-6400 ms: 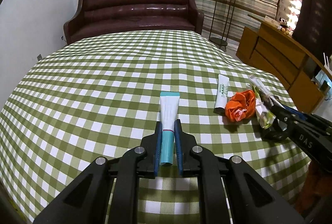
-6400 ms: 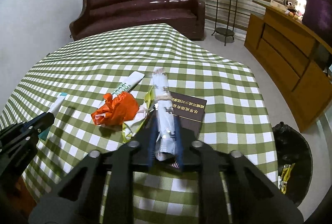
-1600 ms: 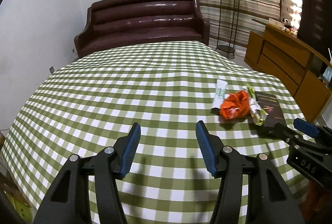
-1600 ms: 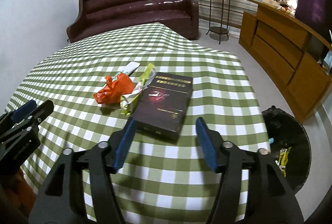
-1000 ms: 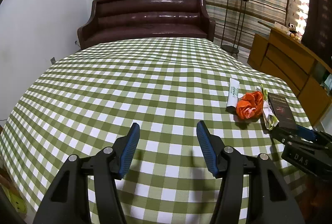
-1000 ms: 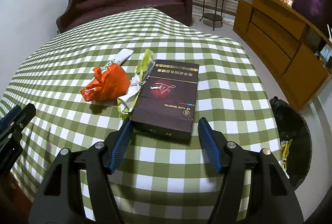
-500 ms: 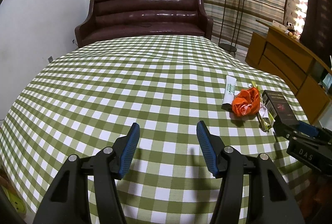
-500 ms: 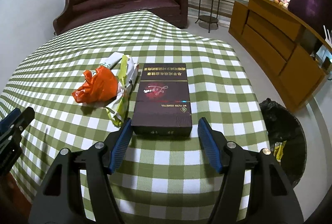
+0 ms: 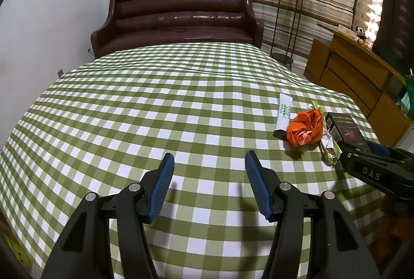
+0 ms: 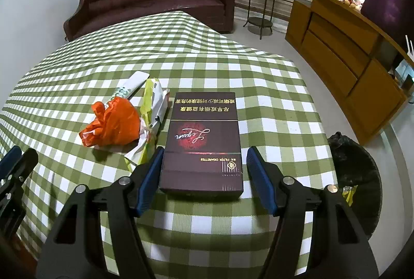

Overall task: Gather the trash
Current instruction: 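Grasp the dark brown box with the right gripper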

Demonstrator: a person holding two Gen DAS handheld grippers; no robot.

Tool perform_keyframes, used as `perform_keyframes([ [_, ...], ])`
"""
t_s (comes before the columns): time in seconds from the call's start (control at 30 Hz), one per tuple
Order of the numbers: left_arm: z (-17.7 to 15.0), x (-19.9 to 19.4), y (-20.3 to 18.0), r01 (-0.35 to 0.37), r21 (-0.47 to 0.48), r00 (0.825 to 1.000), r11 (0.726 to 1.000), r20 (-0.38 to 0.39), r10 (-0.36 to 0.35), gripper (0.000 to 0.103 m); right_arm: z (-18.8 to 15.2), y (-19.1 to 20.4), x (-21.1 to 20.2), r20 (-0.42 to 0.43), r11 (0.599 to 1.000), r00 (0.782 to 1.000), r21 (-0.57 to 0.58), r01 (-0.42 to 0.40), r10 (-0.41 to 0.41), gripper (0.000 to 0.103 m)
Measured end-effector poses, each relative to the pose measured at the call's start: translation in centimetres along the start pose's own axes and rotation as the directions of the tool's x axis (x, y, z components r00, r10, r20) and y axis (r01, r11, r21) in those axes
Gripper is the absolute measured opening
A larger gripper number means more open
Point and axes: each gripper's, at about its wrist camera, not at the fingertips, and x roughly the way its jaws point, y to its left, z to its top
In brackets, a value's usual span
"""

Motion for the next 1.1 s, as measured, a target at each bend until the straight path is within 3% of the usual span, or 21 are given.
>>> perform_keyframes([
  [0.17, 0.1, 0.1, -0.2, 0.001, 0.002, 1.000, 1.000, -0.002, -0.001, 0.056, 0.1, 0.1, 0.3, -0.008, 1.000, 1.000, -0.005, -0.001, 0.001, 0.054],
  [0.6, 0.2, 0.3, -1.0, 0.004, 0.013, 1.000, 1.000, -0.003, -0.004, 0.056, -0.1, -0.5, -0.4, 0.029, 1.000, 0.999, 0.015, -0.014, 0.014, 0.054],
  [1.1, 1.3, 0.9, -4.9, 0.057, 0.069, 0.998, 0.996, -0.003, -0.057, 0.057, -0.4, -4.6, -2.3, 0.087, 0.998, 0.996, 0.059, 0.003, -0.008, 0.054],
])
